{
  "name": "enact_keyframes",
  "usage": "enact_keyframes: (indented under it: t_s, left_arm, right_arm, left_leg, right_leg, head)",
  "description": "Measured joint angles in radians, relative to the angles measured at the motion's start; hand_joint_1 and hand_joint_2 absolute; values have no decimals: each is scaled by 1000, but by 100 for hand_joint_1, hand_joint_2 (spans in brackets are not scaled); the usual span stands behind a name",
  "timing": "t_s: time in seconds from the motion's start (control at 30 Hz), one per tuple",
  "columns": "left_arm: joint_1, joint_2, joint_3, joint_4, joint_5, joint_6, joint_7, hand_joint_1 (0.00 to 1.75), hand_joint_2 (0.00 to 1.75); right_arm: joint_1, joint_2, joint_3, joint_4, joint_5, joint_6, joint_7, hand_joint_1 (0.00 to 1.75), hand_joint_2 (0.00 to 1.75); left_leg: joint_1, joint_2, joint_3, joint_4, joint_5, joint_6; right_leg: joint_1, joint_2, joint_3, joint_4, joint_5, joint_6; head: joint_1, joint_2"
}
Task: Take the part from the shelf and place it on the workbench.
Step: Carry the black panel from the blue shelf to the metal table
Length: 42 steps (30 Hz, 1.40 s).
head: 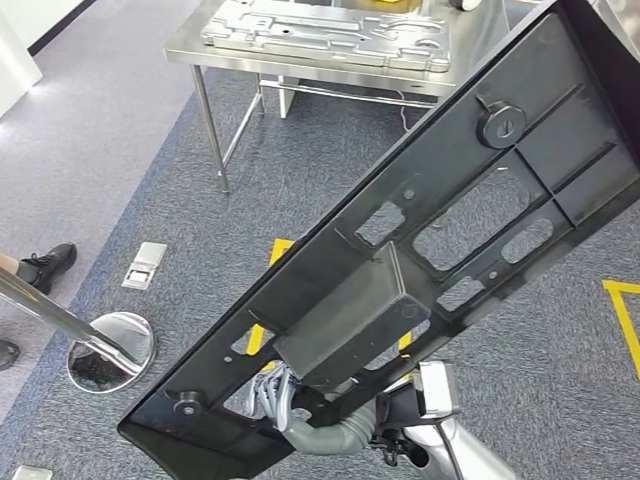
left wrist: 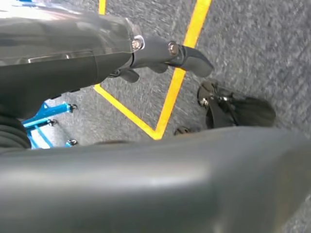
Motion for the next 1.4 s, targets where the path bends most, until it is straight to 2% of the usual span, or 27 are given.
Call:
enact_keyframes:
  t_s: [0.03, 0.07, 0.1, 0.17, 0.2, 0.23, 0.3, 0.4, 0.43, 0.5, 0.53, 0.57, 0.6, 0.63, 0.7, 0.73, 0.83, 0.9, 0.97, 1.03, 1.07, 1.1, 1.13, 1.2, 1.23, 1.33, 1.4]
  left_arm:
    - [-1, -1, 0, 0, 0, 0, -1, 0, 175]
    - [-1, -2, 0, 0, 0, 0, -3, 0, 175]
    - [-1, -2, 0, 0, 0, 0, -4, 0, 175]
    - [0, -4, 0, 0, 0, 0, -7, 0, 175]
    - [1, -5, 0, 0, 0, 0, -8, 0, 175]
    - [0, -6, 0, 0, 0, 0, -8, 0, 175]
    - [-2, -7, 0, 0, 0, 0, -9, 0, 175]
    - [-5, -7, 1, 0, 1, 0, -10, 0, 175]
    - [-5, -7, 1, 0, 1, 0, -10, 0, 175]
    - [-6, -8, 2, 0, 2, 0, -11, 0, 175]
    - [-5, -7, 2, 0, 3, 0, -11, 0, 175]
    - [-3, -7, 3, 0, 4, 0, -11, 0, 175]
    - [-2, -7, 4, 0, 5, 0, -11, 0, 175]
    - [0, -7, 5, 0, 5, 0, -10, 0, 175]
    - [1, -7, 6, 1, 5, 0, -9, 0, 175]
    - [1, -7, 6, 1, 5, 0, -8, 0, 175]
    - [-3, -6, 6, 1, 3, 0, -8, 0, 175]
    - [-2, -5, 6, 1, 2, 0, -8, 0, 175]
    - [-2, -4, 6, 1, 0, 0, -8, 0, 175]
    - [-2, -4, 6, 1, -2, 1, -8, 0, 175]
    - [-1, -4, 6, 1, -4, 2, -8, 0, 175]
    - [0, -4, 6, 1, -6, 4, -8, 0, 175]
    - [0, -4, 6, 1, -9, 5, -8, 0, 175]
    - [2, -4, 6, 1, -13, 6, -9, 0, 175]
    - [1, -5, 6, 2, -13, 6, -10, 0, 175]
    - [-2, -6, 6, 2, -13, 6, -10, 0, 175]
    - [-3, -6, 6, 2, -13, 6, -10, 0, 175]
  right_arm:
    - [4, -3, 2, -1, -1, 0, 0, 175, 175]
    - [7, -5, 3, -1, -3, 0, 0, 175, 175]
    - [8, -6, 4, -3, -7, 0, 0, 175, 175]
    - [9, -7, 4, -6, -17, 2, 2, 175, 175]
    - [8, -7, 4, -8, -21, 3, 3, 175, 175]
    - [6, -7, 4, -8, -24, 4, 3, 175, 175]
    - [3, -7, 4, -10, -29, 5, 8, 175, 175]
    - [-1, -4, 4, -14, -39, 7, 18, 175, 175]
    - [-3, -2, 4, -15, -42, 8, 20, 175, 175]
    - [-6, 2, 3, -14, -47, 10, 25, 175, 175]
    - [-6, 3, 3, -14, -49, 12, 29, 175, 175]
    - [-6, 5, 3, -13, -52, 14, 33, 175, 175]
    - [-6, 7, 3, -12, -55, 16, 37, 175, 175]
    - [-7, 11, 3, -10, -56, 16, 39, 175, 175]
    - [-9, 18, 3, -7, -55, 15, 46, 175, 175]
    - [-11, 21, 2, -5, -54, 14, 50, 175, 175]
    - [-13, 25, 2, -2, -51, 10, 54, 175, 175]
    - [-13, 24, 2, -1, -49, 5, 52, 175, 175]
    - [-10, 23, 1, -1, -43, -1, 50, 175, 175]
    - [3, 18, 2, 0, -35, -9, 45, 175, 175]
    - [12, 15, 2, 0, -32, -12, 40, 175, 175]
    - [19, 11, 2, 0, -29, -15, 36, 175, 175]
    - [24, 7, 1, 0, -27, -17, 32, 175, 175]
    - [28, 2, 1, 0, -25, -18, 30, 175, 175]
    - [28, 0, 1, 0, -24, -18, 30, 175, 175]
    - [29, -3, 1, -1, -23, -18, 30, 175, 175]
    - [29, -4, 1, -3, -23, -17, 30, 175, 175]
  left_leg:
    - [-2, 0, 5, 0, -4, 3]
    - [-4, 0, 10, 0, -9, 5]
    - [-5, 0, 18, 0, -15, 5]
    - [-8, 2, 38, 0, -29, 0]
    - [-10, 3, 46, 1, -36, -5]
    - [-11, 5, 50, 2, -42, -10]
    - [-13, 14, 53, 1, -48, -17]
    - [-11, 19, 49, 21, -69, -32]
    - [-8, 16, 32, 58, -89, -39]
    - [-2, 13, -35, 179, -138, -50]
    - [1, 13, -71, 235, -150, -54]
    - [4, 12, -95, 263, -144, -57]
    - [6, 12, -102, 254, -118, -58]
    - [8, 11, -89, 207, -75, -58]
    - [8, 3, -47, 91, 0, -55]
    - [6, -1, -31, 51, 15, -50]
    - [1, -5, -19, 20, 2, -33]
    - [2, -4, -11, 12, 0, -22]
    - [4, 0, -1, 5, -3, -11]
    - [0, 3, 5, 5, -9, -2]
    - [-2, 3, 9, 5, -13, 0]
    - [-4, 3, 15, 5, -17, 1]
    - [-5, 3, 23, 5, -22, 1]
    - [-8, 3, 40, 5, -35, -3]
    - [-9, 4, 46, 5, -40, -7]
    - [-9, 6, 50, 2, -48, -20]
    - [-9, 8, 53, 5, -56, -29]
  right_leg:
    - [1, 0, -35, 49, -6, -1]
    - [3, 0, -55, 66, 6, -2]
    - [5, -1, -57, 45, 38, -5]
    - [11, -11, -22, -66, 124, -15]
    - [16, -18, -2, -119, 151, -20]
    - [19, -24, 12, -154, 160, -26]
    - [24, -22, 20, -175, 152, -32]
    - [13, -8, 28, -186, 148, -43]
    - [9, -6, 32, -189, 146, -46]
    - [7, -1, 36, -189, 141, -50]
    - [7, 4, 39, -189, 139, -50]
    - [6, 9, 43, -189, 135, -49]
    - [5, 16, 48, -189, 131, -46]
    - [4, 21, 56, -189, 125, -43]
    - [2, 30, 70, -189, 114, -35]
    - [2, 33, 73, -189, 110, -30]
    - [2, 38, 74, -195, 107, -12]
    - [1, 29, 76, -187, 95, -2]
    - [2, 16, 42, -112, 56, 1]
    - [3, 11, -31, 18, 9, 1]
    - [4, 11, -60, 61, 4, 0]
    - [5, 11, -74, 71, 20, -2]
    - [7, 11, -68, 41, 54, -5]
    - [14, 7, -22, -81, 133, -17]
    - [18, 4, 0, -133, 153, -23]
    - [26, 3, 22, -181, 149, -35]
    - [19, 4, 29, -189, 147, -42]
  head:
    - [0, 0]
    - [0, 0]
    - [0, 0]
    - [0, 0]
    - [0, 0]
    - [0, 0]
    - [0, 0]
    - [0, 0]
    - [-1, 0]
    - [-1, 0]
    - [-1, 0]
    - [-1, 0]
    - [-1, 0]
    - [-1, 0]
    - [-1, 0]
    - [-1, 0]
    - [-1, 0]
    - [-1, 0]
    - [0, 0]
    - [0, 0]
    - [0, 0]
    - [0, 0]
    - [0, 0]
    - [-1, 0]
    - [-1, 0]
    - [1, 0]
    - [1, 0]
